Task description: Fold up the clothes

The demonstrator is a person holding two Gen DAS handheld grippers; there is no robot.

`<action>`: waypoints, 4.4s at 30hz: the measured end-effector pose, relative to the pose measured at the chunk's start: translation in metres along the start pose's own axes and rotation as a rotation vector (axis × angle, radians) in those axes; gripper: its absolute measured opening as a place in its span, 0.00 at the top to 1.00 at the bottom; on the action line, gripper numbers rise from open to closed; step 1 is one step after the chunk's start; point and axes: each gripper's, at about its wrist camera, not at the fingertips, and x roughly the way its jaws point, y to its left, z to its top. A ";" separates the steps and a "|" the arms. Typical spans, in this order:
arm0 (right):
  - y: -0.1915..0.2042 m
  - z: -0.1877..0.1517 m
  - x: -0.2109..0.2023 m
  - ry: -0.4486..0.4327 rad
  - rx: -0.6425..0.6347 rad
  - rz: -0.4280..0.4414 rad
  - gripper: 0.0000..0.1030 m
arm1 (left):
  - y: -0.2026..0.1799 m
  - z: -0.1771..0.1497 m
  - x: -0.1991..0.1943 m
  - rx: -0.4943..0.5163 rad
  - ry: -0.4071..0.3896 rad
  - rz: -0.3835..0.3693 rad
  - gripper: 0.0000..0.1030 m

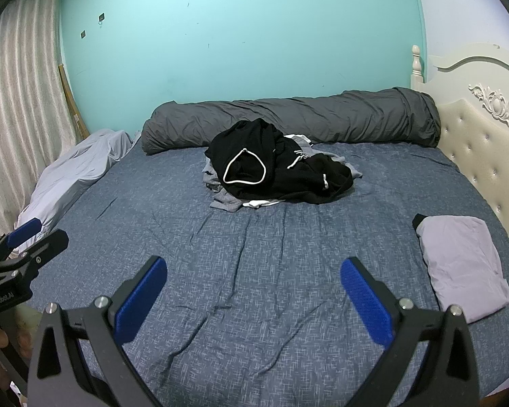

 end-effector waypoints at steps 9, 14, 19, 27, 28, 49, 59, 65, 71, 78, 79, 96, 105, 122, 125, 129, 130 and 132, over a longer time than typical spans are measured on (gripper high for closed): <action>-0.001 0.001 0.001 0.002 0.002 0.000 0.00 | -0.001 0.000 0.000 0.002 -0.002 0.000 0.00; -0.005 -0.001 0.007 0.019 0.030 -0.003 0.00 | 0.002 -0.001 0.005 -0.012 0.000 -0.008 0.00; -0.013 -0.004 0.019 0.029 0.066 0.025 0.00 | 0.008 -0.005 0.018 -0.020 0.005 0.007 0.00; -0.023 -0.011 0.066 0.097 0.080 0.039 0.00 | 0.022 -0.016 0.063 -0.044 0.037 0.013 0.00; -0.024 -0.012 0.074 0.106 0.079 0.038 0.00 | 0.025 -0.017 0.073 -0.044 0.043 0.022 0.00; -0.036 0.005 0.300 0.174 0.004 -0.005 0.00 | 0.097 -0.080 0.267 -0.252 0.127 0.015 0.00; -0.038 0.029 0.402 0.208 -0.001 -0.014 0.00 | 0.132 -0.130 0.323 -0.332 0.200 0.019 0.00; -0.048 0.053 0.445 0.177 0.070 -0.028 0.01 | 0.137 -0.137 0.320 -0.331 0.174 0.027 0.00; -0.054 0.084 0.474 0.131 0.097 -0.061 0.16 | 0.142 -0.139 0.318 -0.349 0.151 0.023 0.00; -0.055 0.105 0.507 0.128 0.118 -0.052 0.34 | 0.150 -0.141 0.320 -0.368 0.140 0.029 0.00; -0.056 0.107 0.511 0.130 0.130 -0.047 0.43 | 0.151 -0.142 0.320 -0.370 0.139 0.028 0.00; -0.029 0.108 0.446 0.053 -0.049 0.062 0.94 | 0.152 -0.138 0.314 -0.365 0.122 0.016 0.00; 0.018 0.052 0.404 0.159 -0.158 0.208 0.95 | 0.149 -0.134 0.306 -0.361 0.101 0.009 0.00; 0.013 0.063 0.423 0.164 -0.192 0.096 0.50 | 0.168 -0.137 0.314 -0.406 0.118 0.009 0.00; 0.031 0.069 0.448 0.204 -0.276 0.072 0.49 | 0.168 -0.138 0.316 -0.407 0.127 0.011 0.00; 0.058 0.051 0.475 0.240 -0.417 0.013 0.49 | 0.170 -0.141 0.318 -0.410 0.136 0.015 0.00; 0.065 0.045 0.480 0.239 -0.446 -0.003 0.49 | 0.170 -0.141 0.318 -0.410 0.136 0.014 0.00; 0.074 0.037 0.485 0.223 -0.485 -0.038 0.49 | 0.171 -0.141 0.318 -0.410 0.136 0.013 0.00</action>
